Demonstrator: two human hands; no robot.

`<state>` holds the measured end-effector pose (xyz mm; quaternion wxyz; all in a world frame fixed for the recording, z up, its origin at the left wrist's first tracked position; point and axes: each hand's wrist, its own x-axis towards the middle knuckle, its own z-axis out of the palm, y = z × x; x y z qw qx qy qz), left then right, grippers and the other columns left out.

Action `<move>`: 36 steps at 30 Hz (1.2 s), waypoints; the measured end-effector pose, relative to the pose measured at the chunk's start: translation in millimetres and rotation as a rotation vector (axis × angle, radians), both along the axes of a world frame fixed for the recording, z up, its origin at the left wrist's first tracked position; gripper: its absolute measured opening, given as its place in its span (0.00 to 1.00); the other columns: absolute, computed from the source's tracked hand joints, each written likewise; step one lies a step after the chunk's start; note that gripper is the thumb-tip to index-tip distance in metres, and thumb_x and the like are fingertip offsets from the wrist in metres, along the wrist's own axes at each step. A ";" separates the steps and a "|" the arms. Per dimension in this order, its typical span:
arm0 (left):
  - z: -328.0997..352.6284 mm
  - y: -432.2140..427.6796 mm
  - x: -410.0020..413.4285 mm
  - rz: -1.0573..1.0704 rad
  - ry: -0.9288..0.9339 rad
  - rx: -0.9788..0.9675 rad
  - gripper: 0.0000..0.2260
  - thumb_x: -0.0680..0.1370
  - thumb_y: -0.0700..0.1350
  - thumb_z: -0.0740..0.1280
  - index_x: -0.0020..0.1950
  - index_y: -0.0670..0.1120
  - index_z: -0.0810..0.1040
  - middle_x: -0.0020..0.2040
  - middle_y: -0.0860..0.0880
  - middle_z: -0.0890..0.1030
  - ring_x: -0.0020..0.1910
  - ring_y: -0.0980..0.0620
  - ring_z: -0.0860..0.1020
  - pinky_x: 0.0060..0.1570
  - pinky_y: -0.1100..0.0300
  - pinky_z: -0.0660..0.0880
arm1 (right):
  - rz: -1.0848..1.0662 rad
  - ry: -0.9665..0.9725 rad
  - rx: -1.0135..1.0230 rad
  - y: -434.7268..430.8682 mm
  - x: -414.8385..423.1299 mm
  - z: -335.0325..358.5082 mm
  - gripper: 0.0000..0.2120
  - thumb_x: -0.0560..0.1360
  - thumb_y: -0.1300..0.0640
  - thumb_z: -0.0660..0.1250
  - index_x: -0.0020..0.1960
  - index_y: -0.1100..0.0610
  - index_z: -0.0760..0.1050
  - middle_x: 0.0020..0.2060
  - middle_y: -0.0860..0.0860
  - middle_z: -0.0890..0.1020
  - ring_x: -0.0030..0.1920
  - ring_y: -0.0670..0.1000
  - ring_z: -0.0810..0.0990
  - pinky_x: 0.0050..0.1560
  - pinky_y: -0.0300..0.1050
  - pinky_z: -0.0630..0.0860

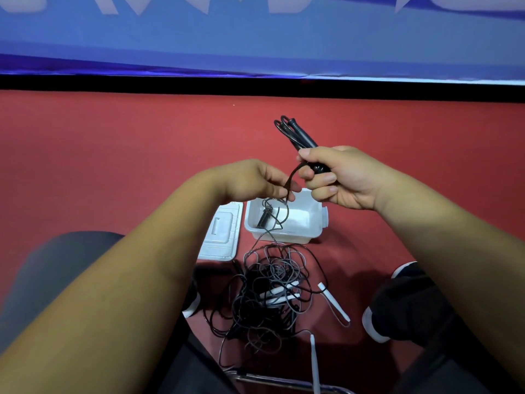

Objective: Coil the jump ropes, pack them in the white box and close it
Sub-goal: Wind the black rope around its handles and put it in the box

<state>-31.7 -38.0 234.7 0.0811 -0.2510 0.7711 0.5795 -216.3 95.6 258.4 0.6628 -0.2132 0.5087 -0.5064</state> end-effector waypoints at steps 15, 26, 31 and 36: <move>8.8 -3.5 2.2 0.154 0.242 -0.128 0.08 0.80 0.32 0.69 0.58 0.38 0.79 0.51 0.40 0.84 0.48 0.53 0.82 0.51 0.60 0.78 | 0.440 -0.037 0.106 18.9 2.6 2.7 0.14 0.84 0.62 0.58 0.59 0.60 0.82 0.33 0.52 0.74 0.23 0.40 0.61 0.28 0.38 0.52; 33.2 -0.8 -4.4 0.090 0.299 -0.118 0.12 0.76 0.31 0.73 0.56 0.43 0.86 0.47 0.53 0.85 0.49 0.57 0.81 0.55 0.64 0.76 | 0.682 0.062 0.286 23.5 22.0 -13.8 0.11 0.85 0.66 0.56 0.44 0.61 0.70 0.34 0.52 0.76 0.22 0.40 0.62 0.26 0.36 0.52; 37.7 0.0 -1.7 0.047 0.270 -0.318 0.07 0.76 0.38 0.77 0.52 0.48 0.88 0.50 0.50 0.84 0.50 0.52 0.84 0.57 0.61 0.78 | 0.514 0.168 0.335 17.6 11.9 -24.9 0.03 0.83 0.66 0.61 0.54 0.59 0.69 0.40 0.57 0.77 0.25 0.43 0.60 0.26 0.37 0.53; 41.0 0.1 0.4 -0.005 0.174 -0.463 0.09 0.77 0.40 0.76 0.54 0.52 0.89 0.47 0.51 0.87 0.47 0.53 0.84 0.53 0.60 0.80 | 0.315 0.269 0.337 8.3 1.7 -37.2 0.06 0.82 0.65 0.64 0.55 0.56 0.72 0.38 0.54 0.77 0.29 0.45 0.57 0.31 0.40 0.51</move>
